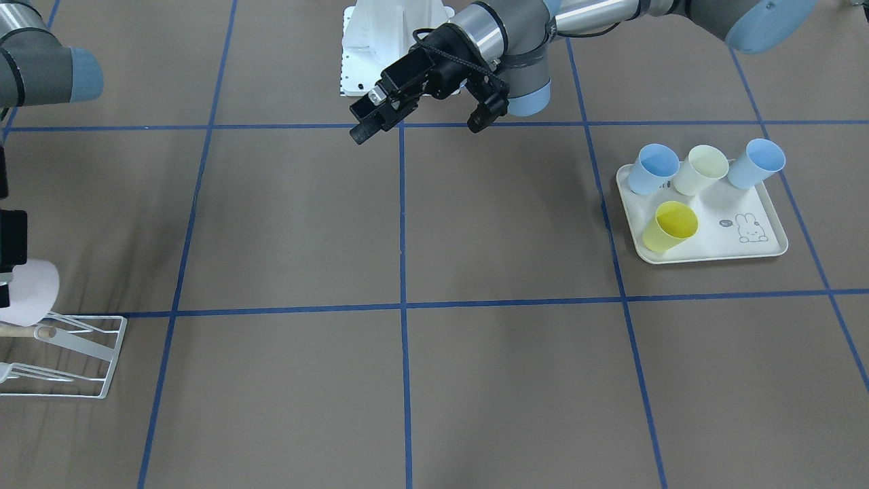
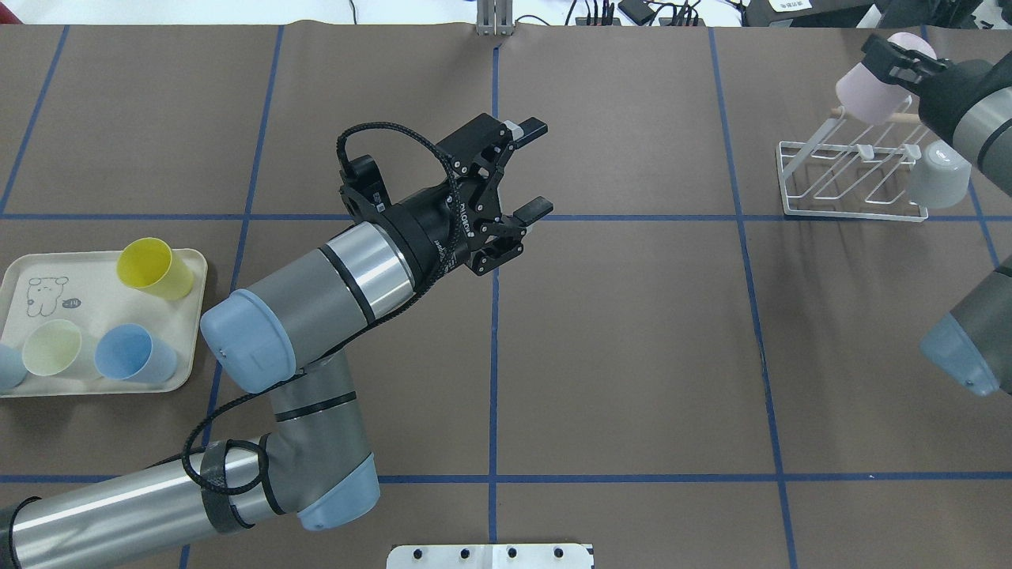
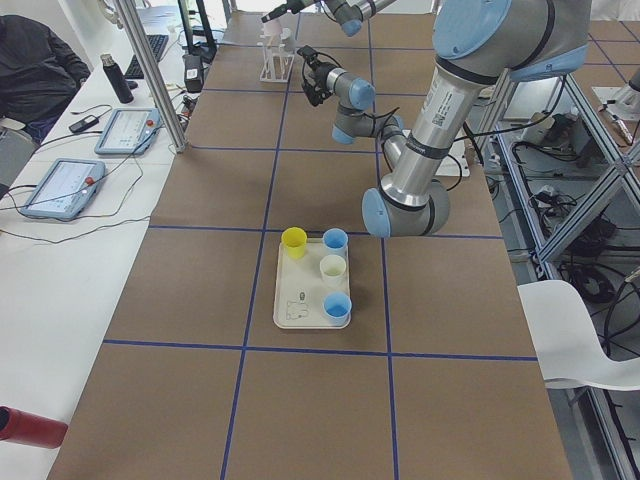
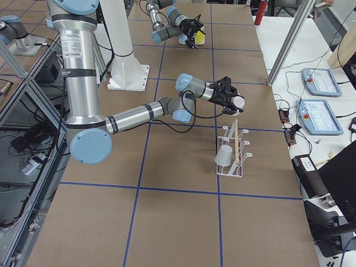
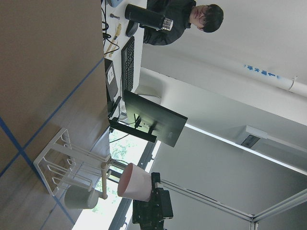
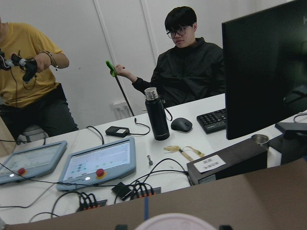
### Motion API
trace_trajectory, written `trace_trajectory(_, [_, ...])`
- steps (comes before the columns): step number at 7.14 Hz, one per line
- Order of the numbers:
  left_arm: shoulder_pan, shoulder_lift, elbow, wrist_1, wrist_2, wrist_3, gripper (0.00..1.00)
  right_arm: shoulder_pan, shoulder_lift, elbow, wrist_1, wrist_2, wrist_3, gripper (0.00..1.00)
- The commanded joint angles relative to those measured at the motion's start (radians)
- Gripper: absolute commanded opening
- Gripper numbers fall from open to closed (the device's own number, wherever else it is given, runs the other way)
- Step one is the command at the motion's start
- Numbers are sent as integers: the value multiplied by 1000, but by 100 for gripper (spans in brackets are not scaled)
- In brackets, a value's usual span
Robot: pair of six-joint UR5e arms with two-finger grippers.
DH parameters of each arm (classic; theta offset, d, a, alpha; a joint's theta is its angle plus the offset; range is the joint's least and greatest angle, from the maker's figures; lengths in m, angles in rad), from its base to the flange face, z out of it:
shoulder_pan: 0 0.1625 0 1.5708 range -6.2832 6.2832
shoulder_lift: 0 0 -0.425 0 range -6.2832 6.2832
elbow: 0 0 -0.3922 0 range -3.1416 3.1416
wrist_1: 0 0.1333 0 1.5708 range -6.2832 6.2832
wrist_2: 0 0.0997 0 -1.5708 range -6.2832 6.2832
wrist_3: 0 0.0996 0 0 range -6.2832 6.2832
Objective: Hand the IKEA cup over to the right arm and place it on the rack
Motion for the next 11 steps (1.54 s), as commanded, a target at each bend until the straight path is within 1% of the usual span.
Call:
trace_trajectory(1, [1, 4, 1, 0, -6, 0, 100, 2, -31, -2, -73, -60, -102, 0])
trace_trajectory(3, [1, 6, 1, 0, -7, 0, 100, -3, -57, -5, -92, -49, -102, 0])
trace_trajectory(4, [1, 6, 1, -1, -7, 0, 100, -3, -77, -6, -92, -16, -102, 0])
trace_trajectory(7, [4, 18, 1, -8, -7, 0, 100, -1, -123, 3, -90, 41, -102, 0])
trace_trajectory(9, [8, 33, 1, -15, -9, 0, 100, -6, -132, 0, -90, 34, -102, 0])
trace_trajectory(11, [11, 35, 6, -15, -7, 0, 100, -29, -109, -9, -93, 21, -104, 0])
